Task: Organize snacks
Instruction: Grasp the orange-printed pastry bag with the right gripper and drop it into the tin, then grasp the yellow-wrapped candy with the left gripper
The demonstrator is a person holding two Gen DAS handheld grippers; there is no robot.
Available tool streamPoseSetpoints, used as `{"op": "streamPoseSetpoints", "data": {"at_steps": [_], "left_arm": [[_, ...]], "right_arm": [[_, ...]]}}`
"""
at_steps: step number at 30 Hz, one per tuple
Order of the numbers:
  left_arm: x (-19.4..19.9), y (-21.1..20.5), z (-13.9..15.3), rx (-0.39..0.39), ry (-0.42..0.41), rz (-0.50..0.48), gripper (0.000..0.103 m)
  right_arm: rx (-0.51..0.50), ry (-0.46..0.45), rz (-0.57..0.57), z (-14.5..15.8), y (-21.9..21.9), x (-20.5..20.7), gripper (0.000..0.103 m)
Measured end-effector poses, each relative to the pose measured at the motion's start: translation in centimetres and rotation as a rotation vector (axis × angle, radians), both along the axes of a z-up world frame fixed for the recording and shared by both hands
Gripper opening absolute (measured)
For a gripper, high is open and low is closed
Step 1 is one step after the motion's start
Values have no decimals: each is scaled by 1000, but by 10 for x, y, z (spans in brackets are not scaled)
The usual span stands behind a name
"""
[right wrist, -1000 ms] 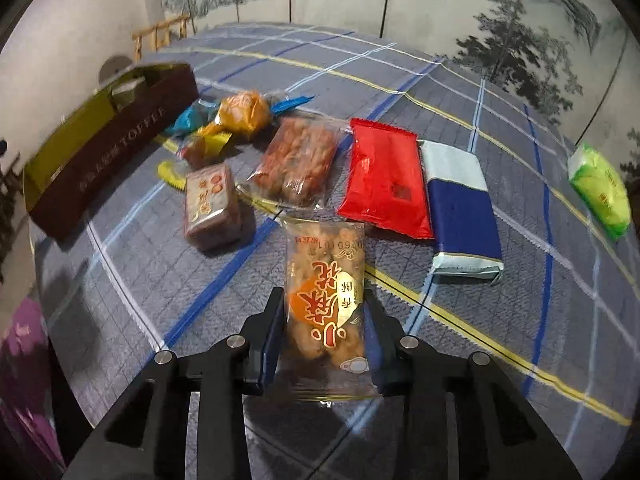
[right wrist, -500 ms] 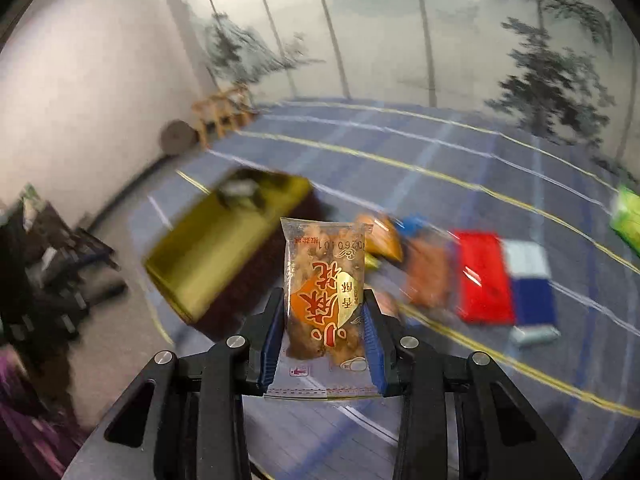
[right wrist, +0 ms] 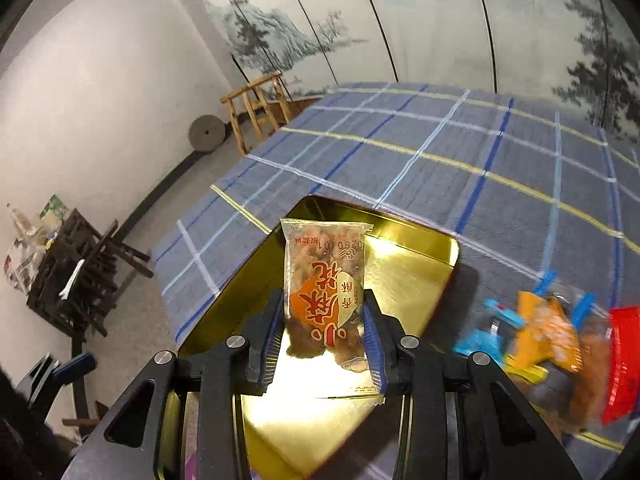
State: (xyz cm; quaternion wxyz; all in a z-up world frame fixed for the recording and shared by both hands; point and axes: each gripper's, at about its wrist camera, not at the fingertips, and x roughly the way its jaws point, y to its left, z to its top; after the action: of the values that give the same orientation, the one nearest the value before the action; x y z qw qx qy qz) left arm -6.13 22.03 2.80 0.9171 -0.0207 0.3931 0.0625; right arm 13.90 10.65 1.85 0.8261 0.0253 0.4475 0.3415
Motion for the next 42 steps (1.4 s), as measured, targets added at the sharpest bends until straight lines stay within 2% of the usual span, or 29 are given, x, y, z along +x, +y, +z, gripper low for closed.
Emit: {"op": "streamPoseSetpoints", "data": {"at_steps": [6,12,16,21,26,28,32,36,40,42], "left_arm": [[-6,10,-2,28,-11,0,84],[-7,14,-8,27,3,-17,84],[-7,14,-10,38,3,-18,84],[-4,16,-11,23,20,-10,84],[-4,12,-12,27,31,-12,84],[-5,8,-11,31,27,-20,84],[-3,-2,-7,39,23,-58,84],[3,-21,0,22,21,-130,84],[18,-49,9,-57,43,-228,84],[29,-63,14,-127,56,-279,84]], "right_arm": [[-110,63,-89,-28,23,28,38],[-115,118,-147,-46,21,43,38],[-140,109,-160,-50,26,45,38],[-124,100,-167,-50,29,44,39],[-50,71,-167,-39,18,31,42],[8,40,-157,-31,7,18,48],[48,-105,-155,-16,-35,-33,55],[-55,-222,-231,-19,-104,-83,58],[-207,-250,-340,-36,-174,-109,58],[-274,-239,-390,-46,-203,-114,58]]}}
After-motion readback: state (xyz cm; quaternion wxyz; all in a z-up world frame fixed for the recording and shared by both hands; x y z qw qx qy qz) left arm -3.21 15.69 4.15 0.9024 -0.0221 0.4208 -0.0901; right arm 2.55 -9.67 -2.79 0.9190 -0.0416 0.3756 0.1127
